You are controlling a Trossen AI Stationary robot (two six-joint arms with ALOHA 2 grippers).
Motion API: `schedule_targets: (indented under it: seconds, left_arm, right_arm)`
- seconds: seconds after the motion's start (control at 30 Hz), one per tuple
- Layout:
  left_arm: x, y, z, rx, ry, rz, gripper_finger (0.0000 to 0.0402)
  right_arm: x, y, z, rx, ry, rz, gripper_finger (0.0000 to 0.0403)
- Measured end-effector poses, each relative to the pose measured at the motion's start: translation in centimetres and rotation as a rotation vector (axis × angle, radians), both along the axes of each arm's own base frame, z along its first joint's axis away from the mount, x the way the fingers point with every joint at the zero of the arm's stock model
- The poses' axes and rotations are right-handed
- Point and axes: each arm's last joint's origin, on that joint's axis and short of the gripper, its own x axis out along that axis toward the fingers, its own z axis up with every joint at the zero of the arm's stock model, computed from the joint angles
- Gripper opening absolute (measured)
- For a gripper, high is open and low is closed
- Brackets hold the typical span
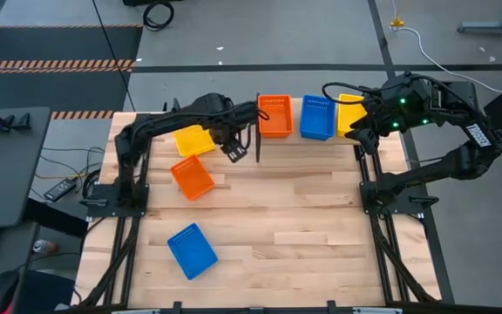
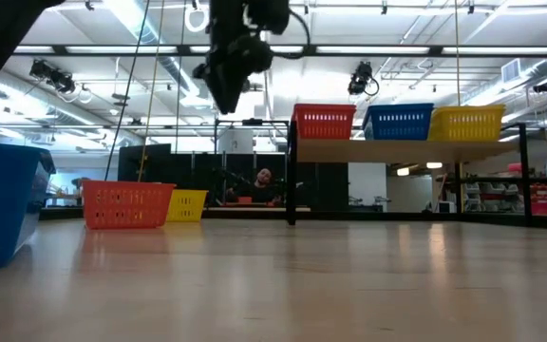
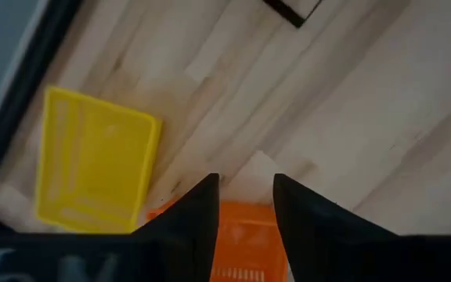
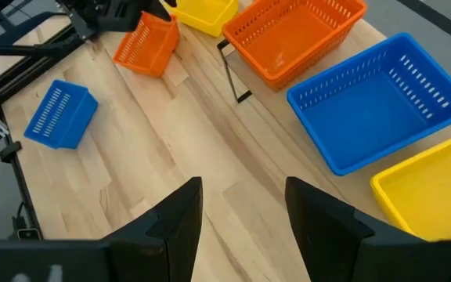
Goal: Stack baskets on shelf by color
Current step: Stack the yellow basket on top of the yellow basket on the shelf
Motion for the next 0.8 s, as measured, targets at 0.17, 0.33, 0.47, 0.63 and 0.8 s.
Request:
schedule_targets:
  seconds: [0.17, 0.33, 0.47, 0.63, 0.8]
  left_arm:
    - [-2.3, 1.3, -1.7, -0.068, -0.080, 0.090, 0.0122]
    - [-6.2, 3.5, -4.0, -0.095, -0.098, 0.311, 0.0135]
    - [-8.3, 5.4, -5.3, -0.087, -0.158, 0.501, 0.0156]
    - [-9.3, 7.8, -6.1, -0.082, -0.257, 0.733, 0.0186]
    - [-8.8, 9.0, -6.7, -0.052, -0.330, 0.822, 0.0210]
  right_arm:
    - [0.0, 0.0, 0.0, 0.017, -0.005, -0.018, 0.0190]
    - [0.0, 0.0, 0.0, 0.030, -0.009, -0.033, 0.0190]
    - [0.0, 0.0, 0.0, 0.038, -0.012, -0.043, 0.0190]
    - [0.0, 0.0, 0.0, 0.068, -0.020, -0.078, 0.0190]
    - [0.0, 0.0, 0.0, 0.100, -0.030, -0.104, 0.0190]
